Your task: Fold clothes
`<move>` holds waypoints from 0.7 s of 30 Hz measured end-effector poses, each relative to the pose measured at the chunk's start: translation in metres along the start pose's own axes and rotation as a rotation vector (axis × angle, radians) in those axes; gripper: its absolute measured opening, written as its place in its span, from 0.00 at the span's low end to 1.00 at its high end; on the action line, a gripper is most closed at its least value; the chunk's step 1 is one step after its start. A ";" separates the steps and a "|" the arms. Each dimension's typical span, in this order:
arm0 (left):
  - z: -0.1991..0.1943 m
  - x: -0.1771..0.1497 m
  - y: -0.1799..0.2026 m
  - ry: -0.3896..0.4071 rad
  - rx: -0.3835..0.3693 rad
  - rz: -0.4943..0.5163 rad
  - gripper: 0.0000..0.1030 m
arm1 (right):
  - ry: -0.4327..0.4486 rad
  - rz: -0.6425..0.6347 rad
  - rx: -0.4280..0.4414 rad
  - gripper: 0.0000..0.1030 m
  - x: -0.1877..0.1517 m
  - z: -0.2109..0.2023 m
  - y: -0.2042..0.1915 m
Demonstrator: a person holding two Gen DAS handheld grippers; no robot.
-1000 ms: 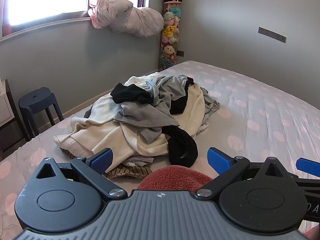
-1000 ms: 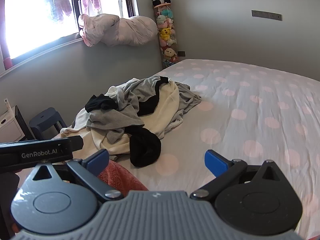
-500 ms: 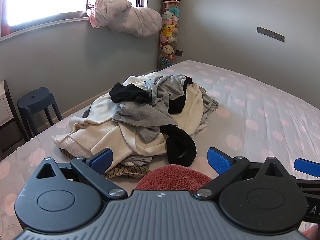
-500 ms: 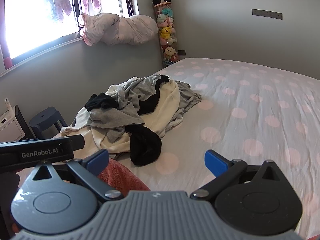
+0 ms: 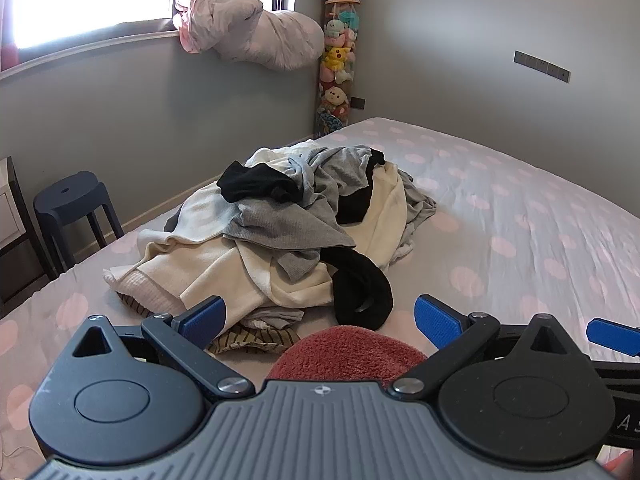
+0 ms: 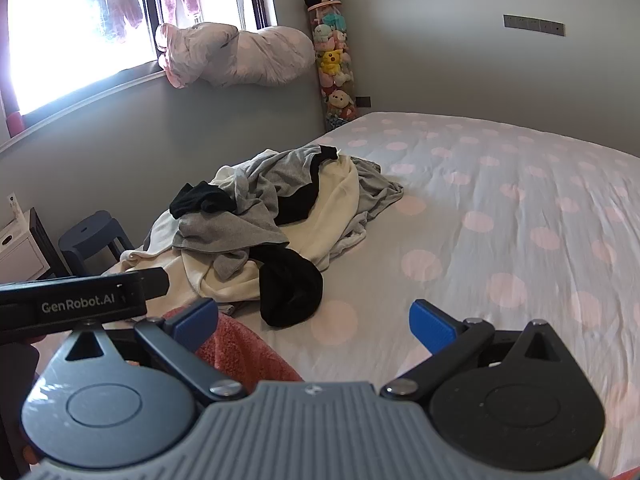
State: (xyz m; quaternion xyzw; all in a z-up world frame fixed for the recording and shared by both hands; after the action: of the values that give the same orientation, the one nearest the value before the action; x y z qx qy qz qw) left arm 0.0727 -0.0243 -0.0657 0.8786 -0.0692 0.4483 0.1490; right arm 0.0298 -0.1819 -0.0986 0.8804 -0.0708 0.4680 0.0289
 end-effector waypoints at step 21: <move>0.006 0.019 -0.031 0.063 -0.042 -0.092 1.00 | 0.058 -0.021 0.100 1.00 0.020 0.017 -0.006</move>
State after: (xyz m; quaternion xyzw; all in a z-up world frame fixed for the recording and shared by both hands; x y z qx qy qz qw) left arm 0.0967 0.0032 -0.0600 0.8629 -0.0335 0.4670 0.1901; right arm 0.0552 -0.1803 -0.0917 0.8675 -0.0374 0.4960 -0.0082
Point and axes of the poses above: each gripper's, at about its wrist camera, not at the fingertips, and z roughly the way its jaws point, y to its right, x to its top, the point moved 9 cm from there along z, roughly the way its jaws point, and after that the axes turned 15 degrees about -x, right-handed, at the moved point
